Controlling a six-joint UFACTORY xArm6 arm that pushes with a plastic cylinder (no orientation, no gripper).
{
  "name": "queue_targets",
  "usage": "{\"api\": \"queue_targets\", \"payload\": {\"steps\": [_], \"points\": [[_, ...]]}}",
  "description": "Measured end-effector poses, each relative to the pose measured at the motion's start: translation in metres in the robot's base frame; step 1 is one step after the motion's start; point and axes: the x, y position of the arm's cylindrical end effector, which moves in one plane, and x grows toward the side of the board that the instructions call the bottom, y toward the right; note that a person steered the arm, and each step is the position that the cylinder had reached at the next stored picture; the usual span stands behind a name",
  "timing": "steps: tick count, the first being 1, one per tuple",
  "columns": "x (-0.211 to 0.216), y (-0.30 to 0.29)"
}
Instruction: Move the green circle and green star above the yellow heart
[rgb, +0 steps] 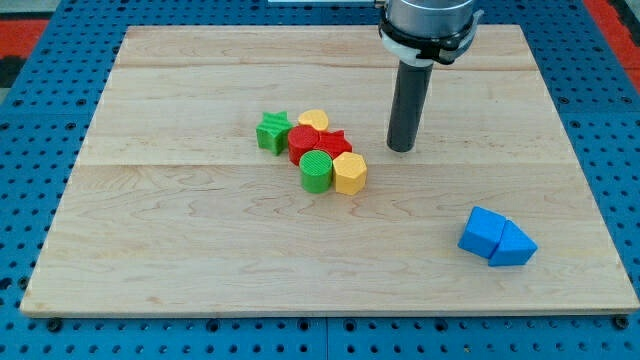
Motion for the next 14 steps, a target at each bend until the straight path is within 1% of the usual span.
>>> {"api": "queue_targets", "payload": {"steps": [1,2,3,4,5,6,7,8,9,10,11,12,14], "points": [[0.032,-0.049],[0.022,-0.093],[0.077,-0.053],[0.077,-0.078],[0.054,-0.14],[0.009,-0.164],[0.039,-0.179],[0.044,-0.193],[0.014,-0.236],[0.001,-0.237],[-0.03,-0.23],[-0.047,-0.206],[-0.052,-0.133]]}}
